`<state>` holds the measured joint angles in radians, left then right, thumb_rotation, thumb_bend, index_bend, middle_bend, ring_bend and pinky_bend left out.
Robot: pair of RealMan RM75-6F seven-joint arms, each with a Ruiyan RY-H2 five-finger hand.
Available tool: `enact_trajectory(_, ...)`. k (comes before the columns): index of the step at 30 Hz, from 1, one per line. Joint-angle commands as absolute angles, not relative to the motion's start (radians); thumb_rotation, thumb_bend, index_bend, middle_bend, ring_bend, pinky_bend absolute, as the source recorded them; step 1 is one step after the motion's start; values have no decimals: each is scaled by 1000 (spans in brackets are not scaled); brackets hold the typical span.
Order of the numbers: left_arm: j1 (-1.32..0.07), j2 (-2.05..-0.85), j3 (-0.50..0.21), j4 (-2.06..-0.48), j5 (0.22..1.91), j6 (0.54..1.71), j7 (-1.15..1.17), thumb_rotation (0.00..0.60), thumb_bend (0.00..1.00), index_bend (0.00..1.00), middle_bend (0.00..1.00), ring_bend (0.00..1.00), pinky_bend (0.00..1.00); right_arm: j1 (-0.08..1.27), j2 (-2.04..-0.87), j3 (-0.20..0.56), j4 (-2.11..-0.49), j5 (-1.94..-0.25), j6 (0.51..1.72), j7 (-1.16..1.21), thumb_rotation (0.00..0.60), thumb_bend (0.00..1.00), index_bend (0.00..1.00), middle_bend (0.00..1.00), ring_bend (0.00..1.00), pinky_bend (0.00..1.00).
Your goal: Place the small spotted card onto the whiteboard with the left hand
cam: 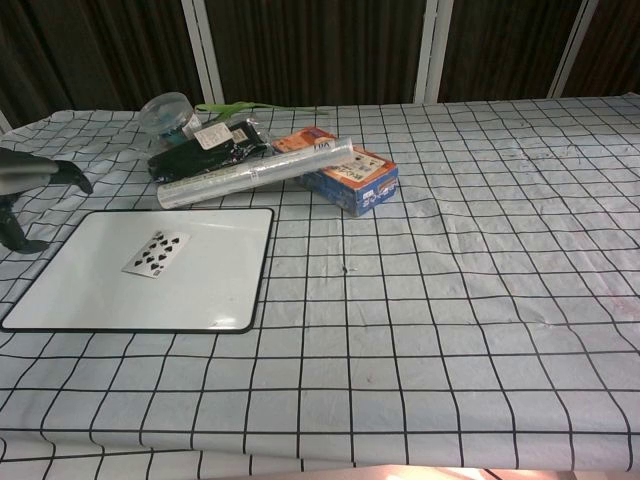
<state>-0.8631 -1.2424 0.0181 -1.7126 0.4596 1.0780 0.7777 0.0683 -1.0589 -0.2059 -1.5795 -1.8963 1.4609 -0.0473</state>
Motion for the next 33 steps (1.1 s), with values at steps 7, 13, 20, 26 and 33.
enact_trajectory(7,-735,-1190,93,-1624,509,977,630,600,334,215,0,0,3,66,-1061,-206,-1580,-1898,1465,-48,600,170,0,0,0,0)
enact_trajectory(13,-697,-1265,108,-1486,562,937,599,600,333,236,0,0,4,69,-1061,-206,-1581,-1898,1457,-52,600,170,0,0,0,0)
enact_trajectory(20,-682,-1317,111,-1413,571,913,613,600,334,286,0,0,4,66,-1057,-204,-1579,-1894,1467,-41,600,171,0,0,0,0)
enact_trajectory(26,-671,-1338,100,-1374,582,895,607,600,333,318,0,0,6,61,-1055,-206,-1573,-1896,1476,-34,600,171,0,0,0,0)
enact_trajectory(33,-656,-1337,86,-1367,614,905,597,600,333,351,0,0,7,61,-1056,-205,-1572,-1897,1477,-33,600,170,0,0,0,0)
